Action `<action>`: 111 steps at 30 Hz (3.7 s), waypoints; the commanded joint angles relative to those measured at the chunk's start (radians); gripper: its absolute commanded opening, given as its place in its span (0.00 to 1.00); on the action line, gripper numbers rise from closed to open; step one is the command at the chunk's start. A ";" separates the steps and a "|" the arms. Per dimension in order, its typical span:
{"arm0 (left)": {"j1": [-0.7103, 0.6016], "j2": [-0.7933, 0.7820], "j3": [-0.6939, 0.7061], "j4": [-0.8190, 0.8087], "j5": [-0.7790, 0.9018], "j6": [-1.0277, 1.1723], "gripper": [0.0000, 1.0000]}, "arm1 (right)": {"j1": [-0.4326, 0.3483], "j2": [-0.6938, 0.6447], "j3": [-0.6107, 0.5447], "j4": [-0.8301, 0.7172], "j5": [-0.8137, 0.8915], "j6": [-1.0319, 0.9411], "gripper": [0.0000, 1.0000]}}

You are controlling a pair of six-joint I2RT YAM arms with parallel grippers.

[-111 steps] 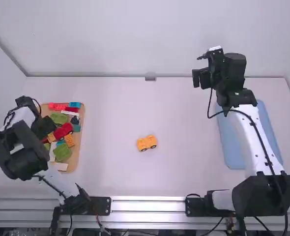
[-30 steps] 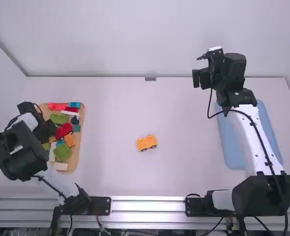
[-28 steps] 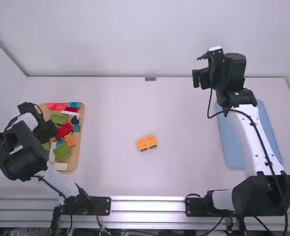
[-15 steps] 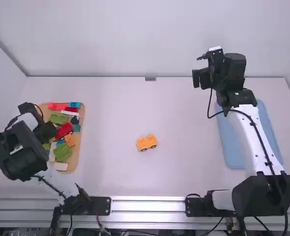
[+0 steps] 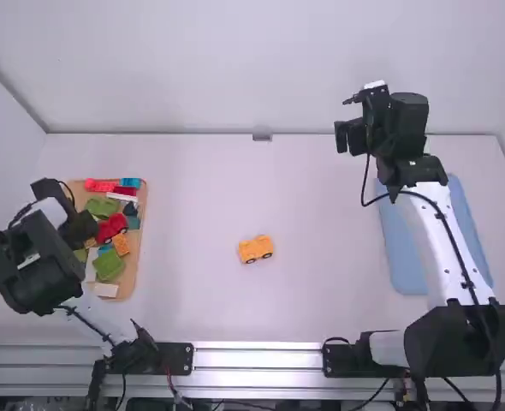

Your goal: Assemble lego blocks to make yellow taxi

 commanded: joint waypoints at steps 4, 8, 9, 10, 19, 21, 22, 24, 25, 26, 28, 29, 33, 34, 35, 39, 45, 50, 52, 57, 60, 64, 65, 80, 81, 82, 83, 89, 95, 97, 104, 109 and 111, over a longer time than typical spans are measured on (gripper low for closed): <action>0.006 0.015 -0.018 -0.016 -0.013 0.010 0.37 | 0.004 0.008 0.029 0.001 -0.002 0.005 0.99; 0.005 0.015 -0.026 -0.013 -0.043 0.037 0.40 | 0.004 0.008 0.029 0.001 -0.002 0.005 0.99; 0.006 0.015 -0.031 -0.008 -0.067 0.037 0.42 | 0.004 0.008 0.029 0.001 -0.002 0.005 0.99; 0.006 0.015 -0.031 -0.007 -0.071 0.037 0.42 | 0.004 0.008 0.029 0.001 -0.002 0.004 0.98; 0.005 0.015 -0.035 0.010 0.007 0.080 0.40 | 0.005 0.008 0.029 0.001 -0.003 0.005 0.99; 0.005 0.015 -0.035 0.009 -0.013 0.081 0.41 | 0.005 0.008 0.029 0.001 -0.002 0.004 0.99; 0.005 0.015 -0.035 0.009 -0.012 0.081 0.41 | 0.005 0.008 0.029 0.001 -0.002 0.004 0.99; 0.006 0.015 -0.035 0.007 -0.011 0.081 0.41 | 0.005 0.008 0.029 0.001 -0.002 0.004 0.99; 0.005 0.015 -0.036 0.008 -0.011 0.080 0.41 | 0.005 0.008 0.029 0.001 -0.002 0.004 0.99; 0.004 0.015 -0.040 0.011 -0.012 0.077 0.41 | 0.005 0.008 0.029 0.002 -0.002 0.004 0.98; 0.005 0.015 -0.053 0.031 -0.006 0.077 0.41 | 0.005 0.008 0.029 0.003 -0.002 0.004 0.99; 0.005 0.015 -0.057 0.035 -0.004 0.077 0.41 | 0.005 0.008 0.029 0.003 -0.002 0.005 0.99; 0.005 0.015 -0.080 0.058 -0.012 0.077 0.41 | 0.005 0.008 0.029 0.005 -0.002 0.005 0.99; 0.005 0.015 -0.081 0.058 -0.012 0.077 0.41 | 0.005 0.008 0.030 0.005 -0.003 0.005 0.99; 0.005 0.015 -0.081 0.058 -0.011 0.078 0.41 | 0.005 0.008 0.030 0.005 -0.002 0.004 0.99; 0.005 0.015 -0.082 0.064 -0.012 0.077 0.38 | 0.005 0.008 0.030 0.005 -0.002 0.005 0.99; 0.005 0.015 -0.101 0.110 -0.004 0.081 0.39 | 0.005 0.008 0.030 0.003 -0.002 0.005 0.99; 0.005 0.015 -0.108 0.110 -0.005 0.081 0.37 | 0.004 0.008 0.030 0.003 -0.002 0.004 0.99; 0.005 0.015 -0.108 0.113 -0.005 0.082 0.33 | 0.004 0.008 0.030 0.004 -0.002 0.004 0.98; 0.005 0.015 -0.106 0.138 -0.011 0.077 0.21 | 0.004 0.008 0.029 0.000 -0.006 0.005 0.98; 0.004 0.014 -0.091 0.138 -0.012 0.076 0.19 | 0.004 0.008 0.029 0.004 -0.006 0.005 0.99; 0.003 -0.016 -0.037 0.054 -0.010 0.043 0.09 | 0.004 0.008 0.030 0.004 -0.076 0.004 0.99; -0.003 -0.042 -0.032 0.036 -0.004 0.044 0.07 | 0.004 0.008 0.029 0.002 -0.135 -0.002 0.99; -0.322 -0.497 -0.110 0.089 0.410 0.287 0.11 | 0.049 0.241 0.032 0.277 -0.608 0.002 0.98; -0.345 -0.505 -0.117 0.103 0.460 0.306 0.13 | 0.055 0.261 0.032 0.299 -0.644 0.002 0.99; -0.387 -0.513 -0.127 0.130 0.550 0.335 0.15 | 0.066 0.290 0.032 0.340 -0.712 0.002 0.99; -0.409 -0.513 -0.131 0.146 0.598 0.350 0.15 | 0.072 0.305 0.032 0.363 -0.755 0.006 0.99; -0.559 -0.473 -0.179 0.371 0.971 0.422 0.16 | 0.121 0.389 0.032 0.535 -1.049 0.089 0.98; -0.668 -0.392 -0.209 0.658 1.204 0.417 0.17 | 0.156 0.438 0.031 0.655 -1.286 0.137 0.99; -0.712 -0.352 -0.209 0.771 1.228 0.360 0.17 | 0.171 0.446 0.032 0.660 -1.323 0.137 1.00; -0.786 -0.282 -0.209 0.985 1.226 0.236 0.16 | 0.193 0.448 0.031 0.660 -1.339 0.158 0.89; -0.787 -0.278 -0.209 1.081 1.217 0.137 0.15 | 0.193 0.448 0.031 0.660 -1.401 0.123 0.74; -0.788 -0.278 -0.209 1.110 1.217 0.120 0.16 | 0.193 0.448 0.031 0.660 -1.435 0.077 0.69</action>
